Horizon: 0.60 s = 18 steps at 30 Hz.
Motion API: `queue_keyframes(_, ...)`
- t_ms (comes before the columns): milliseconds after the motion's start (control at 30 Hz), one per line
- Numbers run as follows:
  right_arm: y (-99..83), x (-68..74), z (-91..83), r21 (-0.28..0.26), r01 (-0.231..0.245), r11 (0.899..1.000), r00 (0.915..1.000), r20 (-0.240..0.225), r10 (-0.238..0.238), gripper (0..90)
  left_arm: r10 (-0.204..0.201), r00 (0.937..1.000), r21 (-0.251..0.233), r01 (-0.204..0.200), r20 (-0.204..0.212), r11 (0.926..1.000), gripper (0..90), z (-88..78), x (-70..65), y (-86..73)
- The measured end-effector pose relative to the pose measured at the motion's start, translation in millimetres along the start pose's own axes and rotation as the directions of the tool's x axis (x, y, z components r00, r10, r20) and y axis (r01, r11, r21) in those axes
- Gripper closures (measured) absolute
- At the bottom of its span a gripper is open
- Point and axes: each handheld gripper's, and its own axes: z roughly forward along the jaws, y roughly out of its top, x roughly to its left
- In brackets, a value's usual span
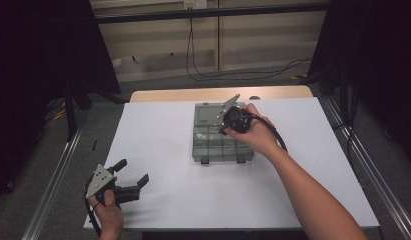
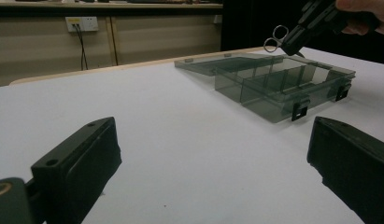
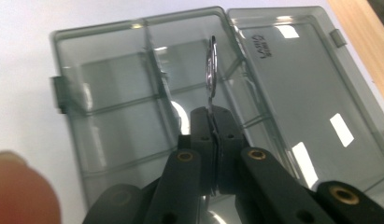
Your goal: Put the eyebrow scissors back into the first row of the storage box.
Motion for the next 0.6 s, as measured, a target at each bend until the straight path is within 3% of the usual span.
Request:
queue_keyframes(167,-3.2,-3.1,10.9,0.018,-0.012,1.000,0.9993,0.035,0.012,87.8,0.001,1.0000,0.000,-0.001,0.002,1.0000,2.5,0.0,-0.2,0.0)
queue_keyframes(200,-4.1,-3.4,12.7,0.018,-0.014,1.000,0.9992,0.039,0.013,84.0,-0.001,1.0000,-0.002,0.001,0.001,1.0000,2.5,0.1,-0.2,0.0)
queue_keyframes(233,-4.8,-4.0,14.3,0.011,-0.013,1.000,0.9980,0.062,0.012,78.4,0.001,1.0000,0.000,-0.001,0.002,1.0000,2.5,0.0,-0.1,0.0)
queue_keyframes(300,-5.3,-3.6,15.9,-0.007,-0.022,1.000,0.9915,0.128,0.023,57.3,-0.002,1.0000,-0.003,0.002,0.001,1.0000,2.5,0.1,-0.2,0.0)
queue_keyframes(333,-5.5,-2.9,15.6,-0.014,-0.035,0.999,0.9887,0.145,0.036,52.9,-0.002,1.0000,-0.003,0.002,0.001,1.0000,2.4,0.0,-0.2,0.0)
queue_keyframes(400,-6.1,-2.9,14.1,-0.029,-0.059,0.998,0.9871,0.147,0.063,45.9,-0.001,1.0000,-0.003,0.001,0.003,1.0000,2.4,0.0,-0.1,0.0)
queue_keyframes(500,-9.5,-1.8,10.7,-0.066,-0.107,0.992,0.9799,0.161,0.117,28.7,-0.002,1.0000,-0.004,0.002,0.002,1.0000,2.5,0.0,0.0,0.0)
queue_keyframes(600,-14.7,-1.2,6.6,-0.102,-0.175,0.979,0.9704,0.151,0.189,15.5,-0.002,1.0000,-0.004,0.002,0.003,1.0000,2.5,0.0,0.2,0.0)
